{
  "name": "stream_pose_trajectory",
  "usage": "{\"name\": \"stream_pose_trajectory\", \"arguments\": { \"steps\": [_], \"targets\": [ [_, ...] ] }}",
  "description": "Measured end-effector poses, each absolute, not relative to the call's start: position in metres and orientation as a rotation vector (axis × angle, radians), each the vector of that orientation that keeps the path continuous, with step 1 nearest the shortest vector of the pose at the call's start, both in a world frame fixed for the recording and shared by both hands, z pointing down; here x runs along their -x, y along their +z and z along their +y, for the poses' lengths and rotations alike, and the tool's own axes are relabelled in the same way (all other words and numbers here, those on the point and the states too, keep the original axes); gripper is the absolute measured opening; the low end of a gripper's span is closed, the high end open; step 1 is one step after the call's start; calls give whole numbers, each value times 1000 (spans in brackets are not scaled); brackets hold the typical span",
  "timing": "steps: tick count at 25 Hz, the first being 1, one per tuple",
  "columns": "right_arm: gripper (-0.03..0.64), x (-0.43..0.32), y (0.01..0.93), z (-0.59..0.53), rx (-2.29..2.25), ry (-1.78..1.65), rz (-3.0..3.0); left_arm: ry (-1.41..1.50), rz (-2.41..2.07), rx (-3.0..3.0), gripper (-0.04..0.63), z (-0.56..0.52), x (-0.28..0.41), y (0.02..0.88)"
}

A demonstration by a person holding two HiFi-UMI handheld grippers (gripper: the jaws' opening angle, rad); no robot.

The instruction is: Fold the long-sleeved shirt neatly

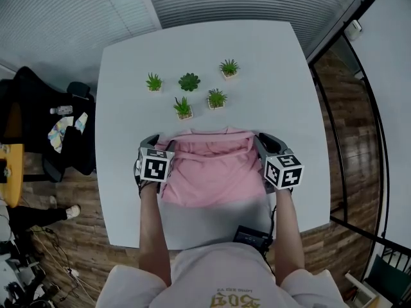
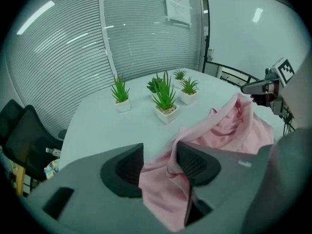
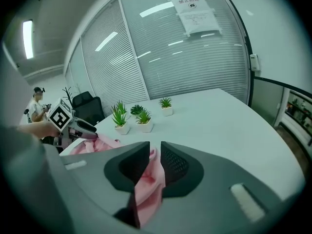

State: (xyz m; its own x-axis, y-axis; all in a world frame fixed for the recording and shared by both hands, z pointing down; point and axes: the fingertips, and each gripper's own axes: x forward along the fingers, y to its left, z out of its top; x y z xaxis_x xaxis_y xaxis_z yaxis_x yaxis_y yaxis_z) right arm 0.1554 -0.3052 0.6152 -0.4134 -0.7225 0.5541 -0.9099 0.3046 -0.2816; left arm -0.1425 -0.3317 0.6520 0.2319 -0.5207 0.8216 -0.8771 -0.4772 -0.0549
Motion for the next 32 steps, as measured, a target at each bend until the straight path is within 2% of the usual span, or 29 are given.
{"name": "stream_pose_trajectory", "arguments": {
  "steps": [5, 10, 16, 22, 26, 32],
  "targets": [
    [81, -156, 594, -294, -1526, 763, -2261, 1094, -1372, -2128, 240, -332, 151, 631],
    [80, -154, 575, -278, -1555, 742, -2271, 1068, -1329, -2126, 363, -324, 154, 623],
    [80, -146, 554, -260, -1573, 710, -2296, 1043, -1229, -2115, 405, -300, 159, 610],
    [67, -125, 532, -231, -1561, 710, -2354, 958, -1298, -2191, 385, -277, 154, 574],
    [58, -112, 518, -212, -1559, 712, -2400, 904, -1281, -2264, 347, -252, 137, 557],
    [21, -111, 496, -185, -1596, 689, -2473, 645, -1253, -2305, 303, -212, 115, 532]
  ]
}}
